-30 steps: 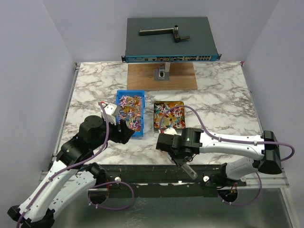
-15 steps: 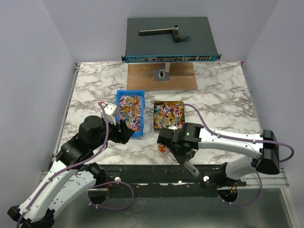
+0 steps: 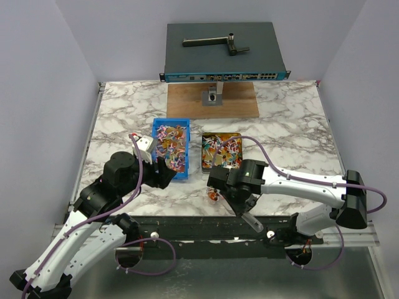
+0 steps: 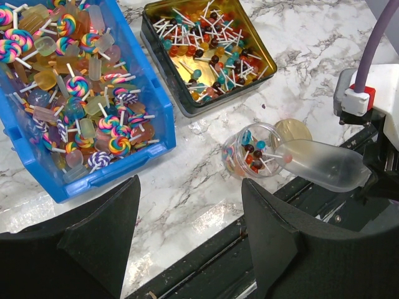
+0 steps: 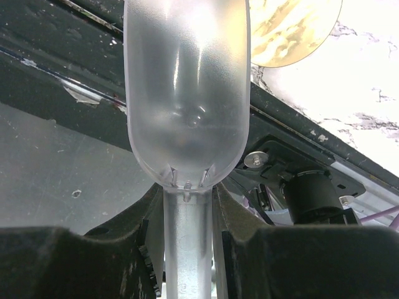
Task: Pack the candies
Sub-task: Place the fake candies in the packing bottle, then scoop the fake candies from the storage box.
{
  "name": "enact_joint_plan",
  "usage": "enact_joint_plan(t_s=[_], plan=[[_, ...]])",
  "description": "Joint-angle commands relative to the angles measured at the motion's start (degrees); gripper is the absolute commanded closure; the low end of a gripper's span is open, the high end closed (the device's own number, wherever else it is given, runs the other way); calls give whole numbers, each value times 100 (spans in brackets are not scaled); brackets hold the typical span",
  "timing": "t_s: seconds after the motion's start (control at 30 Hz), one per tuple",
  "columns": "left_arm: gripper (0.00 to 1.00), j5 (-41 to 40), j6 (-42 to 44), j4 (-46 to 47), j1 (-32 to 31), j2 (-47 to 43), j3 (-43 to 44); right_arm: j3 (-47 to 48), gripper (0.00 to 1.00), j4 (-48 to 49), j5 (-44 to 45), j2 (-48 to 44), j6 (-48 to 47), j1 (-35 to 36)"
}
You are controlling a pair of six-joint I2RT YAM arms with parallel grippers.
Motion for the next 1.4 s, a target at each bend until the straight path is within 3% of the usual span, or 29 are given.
enact_joint_plan(t_s=[0.0,0.47,0.8,1.03,1.37], plan=[[32,83,22,38,23,-61,-54,121,99,-193,-264,-205,-85,-74],[32,92,20,34,22,-56,-61,213,99,-188,-663,-554,-156,-404],[32,100,21,34,22,-68,-57,807,99,-340,719,-301,-294,-684],[32,116,22,36,22,-65,-60,1338,99,-268,1562,101,-885,-1173],[32,180,14,31,22,-57,-56,1624,99,393,1470,739,-1807,-1952]])
